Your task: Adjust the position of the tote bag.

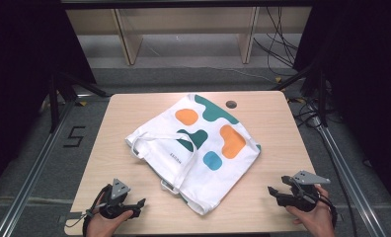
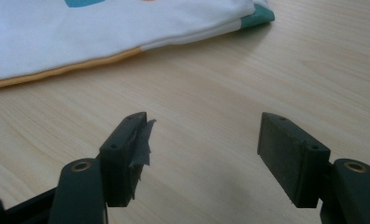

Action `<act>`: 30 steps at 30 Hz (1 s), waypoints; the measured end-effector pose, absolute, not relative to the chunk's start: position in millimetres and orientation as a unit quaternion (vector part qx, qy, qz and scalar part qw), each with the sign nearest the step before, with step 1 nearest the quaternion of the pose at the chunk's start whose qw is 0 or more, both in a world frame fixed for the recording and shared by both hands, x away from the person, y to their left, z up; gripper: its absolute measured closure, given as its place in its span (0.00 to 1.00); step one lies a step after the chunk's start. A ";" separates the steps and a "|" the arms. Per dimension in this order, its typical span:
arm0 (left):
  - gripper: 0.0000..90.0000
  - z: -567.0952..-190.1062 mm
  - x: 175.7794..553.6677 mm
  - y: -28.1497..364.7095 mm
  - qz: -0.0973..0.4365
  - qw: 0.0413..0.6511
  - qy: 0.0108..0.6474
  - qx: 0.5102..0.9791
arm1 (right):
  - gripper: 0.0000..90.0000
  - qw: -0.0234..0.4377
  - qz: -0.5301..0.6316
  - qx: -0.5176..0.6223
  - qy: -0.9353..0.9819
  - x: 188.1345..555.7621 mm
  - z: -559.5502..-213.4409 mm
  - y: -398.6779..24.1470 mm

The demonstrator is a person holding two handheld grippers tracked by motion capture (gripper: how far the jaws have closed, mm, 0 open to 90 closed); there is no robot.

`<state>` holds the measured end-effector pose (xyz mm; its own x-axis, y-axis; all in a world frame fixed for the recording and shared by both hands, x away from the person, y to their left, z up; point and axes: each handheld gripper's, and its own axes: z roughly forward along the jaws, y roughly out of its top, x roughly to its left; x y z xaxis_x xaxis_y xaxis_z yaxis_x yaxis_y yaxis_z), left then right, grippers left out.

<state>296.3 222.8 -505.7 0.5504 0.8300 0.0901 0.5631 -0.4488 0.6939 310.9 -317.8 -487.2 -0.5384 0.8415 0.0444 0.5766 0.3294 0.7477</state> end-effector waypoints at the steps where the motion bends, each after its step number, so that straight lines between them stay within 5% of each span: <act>1: 0.22 -505.7 296.3 222.8 0.214 0.311 0.423 0.824 | 0.39 0.179 0.370 0.446 0.795 310.9 -487.2 -317.8; 19: 0.22 -505.7 295.9 222.3 0.215 0.310 0.429 0.821 | 0.38 0.169 0.388 0.416 0.805 311.4 -483.9 -296.7; 30: 0.22 -505.0 296.1 223.6 0.212 0.311 0.428 0.822 | 0.38 0.141 0.411 0.367 0.823 315.7 -475.7 -247.0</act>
<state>296.1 223.6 -505.0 0.5433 0.8355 0.0823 0.5718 -0.4400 0.6925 315.7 -247.0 -475.7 -0.6911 0.7195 0.0688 0.4872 0.3934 0.7797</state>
